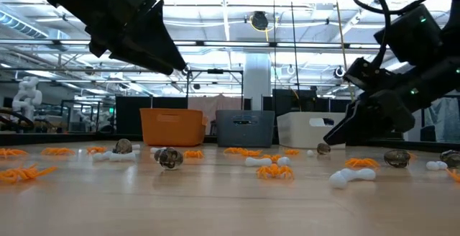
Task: Sort Halloween decoration
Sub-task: Put the black skull toy into the black bin
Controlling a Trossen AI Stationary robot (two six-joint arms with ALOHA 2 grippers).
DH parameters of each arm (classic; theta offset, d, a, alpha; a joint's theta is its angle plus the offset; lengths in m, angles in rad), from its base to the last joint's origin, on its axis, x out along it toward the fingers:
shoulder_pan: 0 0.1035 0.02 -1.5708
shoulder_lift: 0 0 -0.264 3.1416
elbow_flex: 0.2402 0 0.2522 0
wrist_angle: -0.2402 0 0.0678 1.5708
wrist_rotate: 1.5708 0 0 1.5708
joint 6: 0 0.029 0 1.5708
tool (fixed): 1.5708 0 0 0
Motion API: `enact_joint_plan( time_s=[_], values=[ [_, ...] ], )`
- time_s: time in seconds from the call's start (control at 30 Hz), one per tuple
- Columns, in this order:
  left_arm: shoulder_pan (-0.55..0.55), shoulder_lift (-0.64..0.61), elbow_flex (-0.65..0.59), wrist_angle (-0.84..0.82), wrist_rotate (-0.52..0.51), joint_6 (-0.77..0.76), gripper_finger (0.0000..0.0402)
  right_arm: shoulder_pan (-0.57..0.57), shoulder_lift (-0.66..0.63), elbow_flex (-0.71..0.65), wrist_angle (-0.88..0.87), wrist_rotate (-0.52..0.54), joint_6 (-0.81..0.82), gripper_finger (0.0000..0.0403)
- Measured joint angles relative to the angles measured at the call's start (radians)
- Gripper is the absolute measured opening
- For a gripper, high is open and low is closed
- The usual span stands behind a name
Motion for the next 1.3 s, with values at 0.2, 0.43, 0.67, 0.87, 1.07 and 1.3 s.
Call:
enact_joint_plan(
  time_s=[0.2, 0.43, 0.67, 0.87, 1.07, 1.3],
  values=[
    [0.0, 0.0, 0.0, 0.014, 0.0, 0.001, 0.0191, -0.021, 0.098, 0.0, 0.074, -0.028, 0.025, 0.0215],
    [0.0, 0.0, 0.0, 0.014, 0.0, 0.001, 0.0191, -0.022, 0.229, 0.0, 0.235, -0.022, 0.022, 0.0214],
    [0.0, 0.0, 0.0, 0.014, 0.0, 0.001, 0.0191, -0.022, 0.338, 0.001, 0.344, -0.009, 0.023, 0.0196],
    [0.0, 0.0, 0.0, 0.014, 0.0, 0.001, 0.0191, -0.023, 0.344, 0.002, 0.336, -0.012, 0.023, 0.0142],
    [0.0, 0.0, 0.0, 0.013, 0.0, -0.001, 0.0191, -0.018, 0.344, 0.002, 0.319, -0.012, 0.051, 0.0089],
    [0.0, 0.0, 0.0, 0.013, 0.0, -0.006, 0.0191, -0.008, 0.344, 0.001, 0.319, -0.014, 0.055, 0.0069]
  ],
)
